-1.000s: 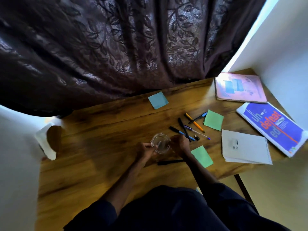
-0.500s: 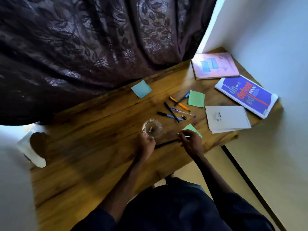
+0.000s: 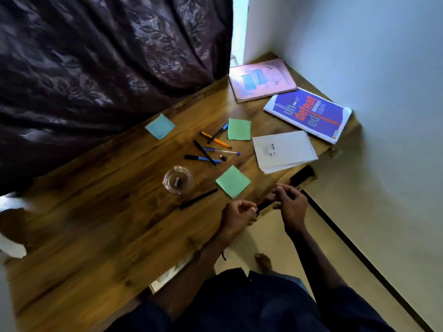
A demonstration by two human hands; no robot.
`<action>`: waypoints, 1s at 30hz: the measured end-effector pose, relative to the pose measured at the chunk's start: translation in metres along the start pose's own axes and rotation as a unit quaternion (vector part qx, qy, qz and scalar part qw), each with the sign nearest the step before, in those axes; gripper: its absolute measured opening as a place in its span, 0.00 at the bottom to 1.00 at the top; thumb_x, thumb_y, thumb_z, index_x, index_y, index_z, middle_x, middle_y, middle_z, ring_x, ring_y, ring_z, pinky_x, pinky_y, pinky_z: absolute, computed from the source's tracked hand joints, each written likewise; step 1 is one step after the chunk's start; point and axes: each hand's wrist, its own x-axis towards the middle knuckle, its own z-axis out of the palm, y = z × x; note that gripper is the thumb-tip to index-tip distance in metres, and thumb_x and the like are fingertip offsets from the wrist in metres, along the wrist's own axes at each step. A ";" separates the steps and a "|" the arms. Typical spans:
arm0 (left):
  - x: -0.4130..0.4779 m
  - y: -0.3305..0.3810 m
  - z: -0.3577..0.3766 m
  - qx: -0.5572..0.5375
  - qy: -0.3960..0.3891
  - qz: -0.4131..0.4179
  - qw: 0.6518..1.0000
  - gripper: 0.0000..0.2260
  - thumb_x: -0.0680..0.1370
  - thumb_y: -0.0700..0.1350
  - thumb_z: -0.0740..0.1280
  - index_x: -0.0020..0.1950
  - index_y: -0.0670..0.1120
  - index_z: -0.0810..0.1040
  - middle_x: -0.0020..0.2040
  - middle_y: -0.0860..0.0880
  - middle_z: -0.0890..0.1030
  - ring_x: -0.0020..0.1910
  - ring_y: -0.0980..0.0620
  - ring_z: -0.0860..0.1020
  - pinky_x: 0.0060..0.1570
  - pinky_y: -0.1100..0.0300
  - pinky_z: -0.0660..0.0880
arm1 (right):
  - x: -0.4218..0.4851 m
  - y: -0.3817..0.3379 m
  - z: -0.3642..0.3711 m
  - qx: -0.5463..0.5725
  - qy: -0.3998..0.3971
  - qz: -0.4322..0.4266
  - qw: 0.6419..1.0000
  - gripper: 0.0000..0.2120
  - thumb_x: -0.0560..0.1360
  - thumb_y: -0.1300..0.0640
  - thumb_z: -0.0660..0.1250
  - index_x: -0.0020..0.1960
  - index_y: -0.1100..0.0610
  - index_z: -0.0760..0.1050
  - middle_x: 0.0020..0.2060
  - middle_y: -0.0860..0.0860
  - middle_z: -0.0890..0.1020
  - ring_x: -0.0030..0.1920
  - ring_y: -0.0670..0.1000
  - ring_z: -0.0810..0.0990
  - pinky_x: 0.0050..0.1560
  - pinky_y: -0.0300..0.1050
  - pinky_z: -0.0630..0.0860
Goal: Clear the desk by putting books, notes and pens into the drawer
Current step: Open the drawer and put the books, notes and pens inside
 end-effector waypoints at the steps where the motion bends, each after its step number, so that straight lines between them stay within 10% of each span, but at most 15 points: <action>1: -0.001 -0.001 0.016 -0.043 -0.023 -0.030 0.998 0.08 0.79 0.41 0.68 0.57 0.40 0.82 0.51 0.43 0.86 0.45 0.48 0.86 0.49 0.54 0.83 | 0.004 0.004 -0.014 0.022 -0.004 0.030 0.999 0.07 0.78 0.60 0.69 0.53 0.61 0.82 0.41 0.58 0.86 0.35 0.53 0.84 0.30 0.43 0.78; 8: 0.015 -0.025 0.125 -0.304 -0.011 -0.198 0.932 0.12 0.82 0.46 0.67 0.59 0.39 0.79 0.57 0.41 0.84 0.54 0.46 0.84 0.51 0.57 0.82 | 0.056 0.045 -0.090 0.133 -0.051 0.241 0.960 0.15 0.79 0.58 0.66 0.62 0.66 0.78 0.53 0.62 0.84 0.47 0.55 0.84 0.46 0.49 0.80; 17: 0.085 -0.033 0.198 -0.646 0.143 -0.246 0.708 0.24 0.83 0.54 0.59 0.70 0.37 0.73 0.67 0.38 0.78 0.66 0.41 0.76 0.67 0.49 0.71 | 0.134 0.087 -0.096 0.236 -0.137 0.370 0.888 0.32 0.80 0.40 0.60 0.72 0.64 0.69 0.66 0.61 0.77 0.67 0.57 0.76 0.70 0.53 0.71; 23: 0.148 -0.030 0.221 -0.762 0.219 -0.186 0.581 0.20 0.81 0.56 0.59 0.57 0.41 0.78 0.53 0.40 0.81 0.59 0.42 0.79 0.62 0.50 0.74 | 0.193 0.106 -0.084 0.297 -0.109 0.392 0.864 0.36 0.79 0.34 0.58 0.69 0.65 0.70 0.65 0.62 0.76 0.65 0.59 0.75 0.67 0.51 0.73; 30: 0.188 -0.045 0.222 -0.768 0.288 -0.186 0.542 0.22 0.78 0.61 0.59 0.56 0.45 0.80 0.58 0.42 0.82 0.60 0.42 0.80 0.67 0.47 0.72 | 0.225 0.124 -0.054 0.348 -0.124 0.401 0.838 0.33 0.76 0.33 0.60 0.65 0.60 0.76 0.53 0.59 0.80 0.54 0.57 0.79 0.51 0.49 0.79</action>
